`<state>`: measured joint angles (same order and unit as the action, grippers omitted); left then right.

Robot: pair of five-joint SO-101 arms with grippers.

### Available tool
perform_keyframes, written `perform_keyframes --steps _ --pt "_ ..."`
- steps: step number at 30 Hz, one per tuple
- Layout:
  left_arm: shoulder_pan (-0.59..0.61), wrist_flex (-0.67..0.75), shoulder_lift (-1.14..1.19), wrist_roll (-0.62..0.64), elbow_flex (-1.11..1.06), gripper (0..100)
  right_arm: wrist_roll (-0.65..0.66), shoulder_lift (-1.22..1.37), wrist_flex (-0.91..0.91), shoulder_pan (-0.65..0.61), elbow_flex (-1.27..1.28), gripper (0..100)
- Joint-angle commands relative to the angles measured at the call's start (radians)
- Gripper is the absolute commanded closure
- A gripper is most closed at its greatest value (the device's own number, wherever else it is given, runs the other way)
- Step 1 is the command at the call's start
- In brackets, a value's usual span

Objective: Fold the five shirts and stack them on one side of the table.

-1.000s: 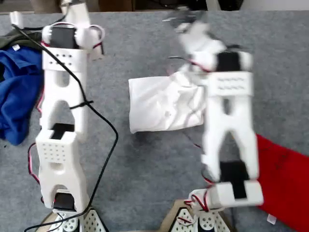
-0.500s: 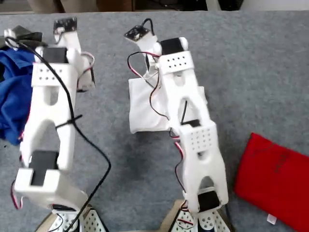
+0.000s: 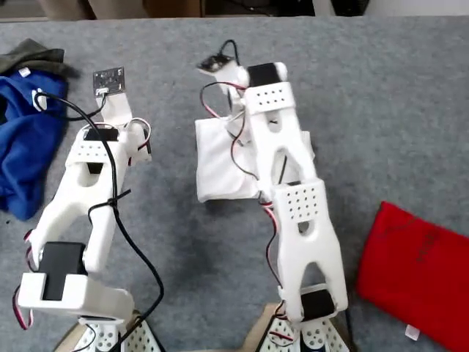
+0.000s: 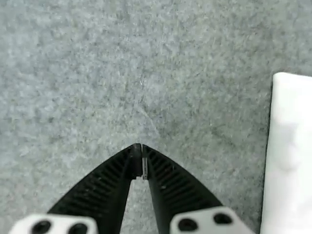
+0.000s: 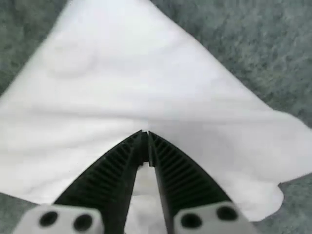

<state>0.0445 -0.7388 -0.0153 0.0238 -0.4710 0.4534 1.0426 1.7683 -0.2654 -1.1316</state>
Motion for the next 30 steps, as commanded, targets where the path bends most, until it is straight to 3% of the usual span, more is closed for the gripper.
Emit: perform_keyframes --steps 1,16,22,26,30 --pt "-0.003 0.018 0.013 -0.002 0.012 98 0.041 -0.061 0.018 0.054 0.061 99.3" --pt "0.003 0.011 0.116 -0.005 0.081 98 0.18 -0.397 0.008 0.171 0.539 99.3" --pt "0.003 0.011 0.117 -0.008 0.081 98 0.253 -0.481 -0.066 0.275 0.722 99.3" --pt "0.003 0.011 0.119 -0.008 0.081 98 0.284 -0.533 -0.086 0.338 0.759 99.3" --pt "0.003 0.011 0.119 -0.008 0.081 98 0.281 -0.605 -0.08 0.291 0.722 99.3"
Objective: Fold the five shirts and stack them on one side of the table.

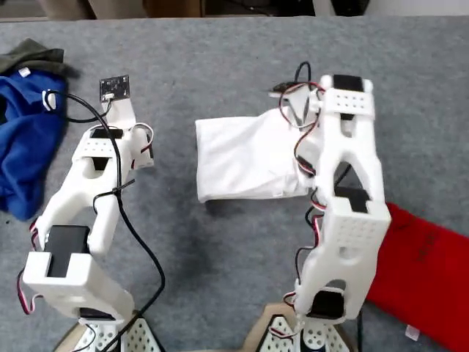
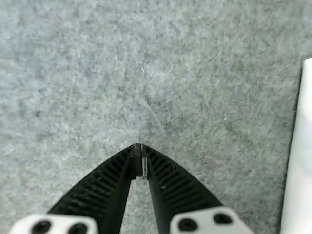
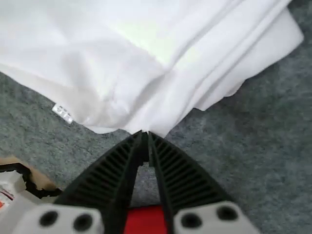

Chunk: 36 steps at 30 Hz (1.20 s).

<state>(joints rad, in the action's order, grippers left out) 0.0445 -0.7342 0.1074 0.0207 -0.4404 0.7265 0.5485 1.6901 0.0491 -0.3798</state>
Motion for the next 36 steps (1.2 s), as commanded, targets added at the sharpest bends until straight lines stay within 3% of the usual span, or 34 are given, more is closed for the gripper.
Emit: perform_keyframes --steps 1,9,20,26,36 --pt "0.003 0.006 -0.004 -0.005 0.051 98 0.003 -0.131 0.0 -0.051 -0.048 99.3" --pt "0.003 0.006 -0.002 -0.005 0.048 98 -0.123 -0.124 0.0 -0.291 -0.085 99.3" --pt "0.005 0.006 -0.002 -0.005 0.046 98 -0.063 0.079 -0.038 -0.22 -0.001 99.3" --pt "0.005 0.006 -0.002 -0.005 0.046 98 -0.041 0.079 -0.064 -0.114 0.054 99.3" --pt "-0.029 -0.029 -0.01 0.055 0.109 98 -0.061 -0.07 -0.107 -0.11 0.085 99.3"
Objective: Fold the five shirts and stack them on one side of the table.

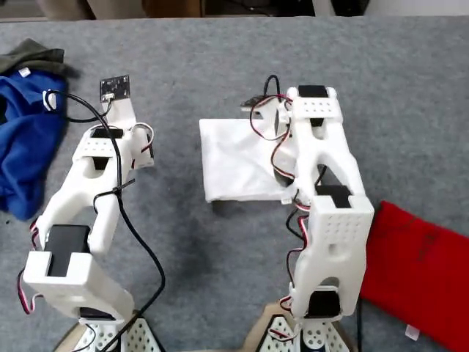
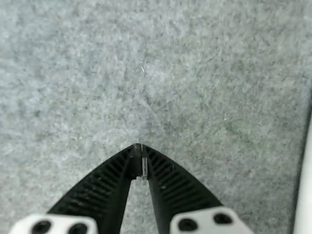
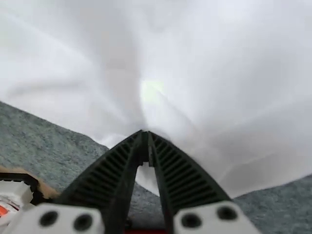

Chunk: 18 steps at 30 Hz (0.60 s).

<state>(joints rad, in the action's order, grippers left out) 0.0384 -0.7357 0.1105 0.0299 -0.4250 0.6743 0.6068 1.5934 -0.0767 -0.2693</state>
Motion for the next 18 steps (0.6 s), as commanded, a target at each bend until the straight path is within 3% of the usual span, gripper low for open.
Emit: perform_keyframes --steps 1,7,11,18 --pt "-0.034 -0.057 -0.005 0.072 0.129 98 -0.011 -0.165 -0.011 0.016 -0.042 99.3" --pt "-0.189 -0.103 -0.002 0.212 0.253 98 -0.011 -0.335 -0.017 0.05 -0.111 99.3" --pt "-0.296 -0.087 0.008 0.224 0.256 98 -0.043 -0.323 -0.126 0.035 -0.104 99.3" --pt "-0.315 -0.015 0.223 0.227 0.384 98 -0.052 -0.154 -0.262 -0.016 -0.142 99.3"
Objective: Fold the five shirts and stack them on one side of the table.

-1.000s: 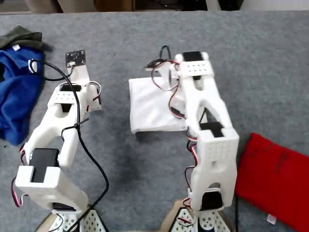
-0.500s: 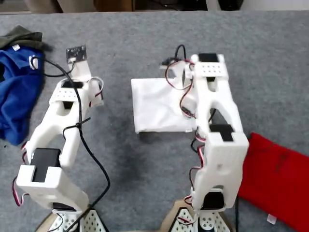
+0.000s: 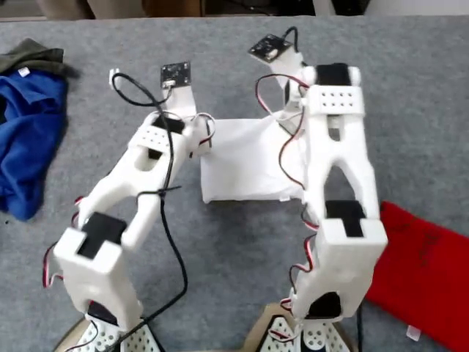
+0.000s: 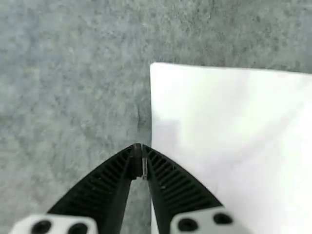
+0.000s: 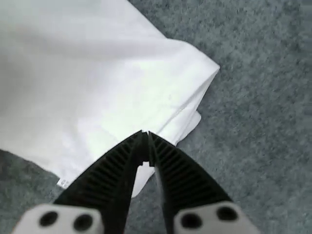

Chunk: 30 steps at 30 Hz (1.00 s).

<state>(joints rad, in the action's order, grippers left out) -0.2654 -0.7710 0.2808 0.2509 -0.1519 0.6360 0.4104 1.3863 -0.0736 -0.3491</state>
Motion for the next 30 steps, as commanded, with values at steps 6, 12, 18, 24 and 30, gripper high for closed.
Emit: perform_keyframes --steps 6,12,18,24,30 --pt "-0.012 -0.058 0.217 0.006 0.292 98 -0.034 0.237 -0.097 0.008 -0.16 99.3" --pt "-0.012 -0.163 0.275 0.005 0.393 98 -0.028 0.417 -0.097 0.113 -0.28 99.3" --pt "-0.012 -0.163 0.277 0.003 0.397 98 -0.02 0.463 -0.031 0.128 -0.398 99.3" --pt "-0.005 -0.183 0.259 0.003 0.434 98 -0.026 0.404 0.164 0.036 -0.599 99.3" --pt "-0.011 -0.258 0.234 0.005 0.575 98 -0.028 0.371 0.344 0.028 -0.792 99.3"
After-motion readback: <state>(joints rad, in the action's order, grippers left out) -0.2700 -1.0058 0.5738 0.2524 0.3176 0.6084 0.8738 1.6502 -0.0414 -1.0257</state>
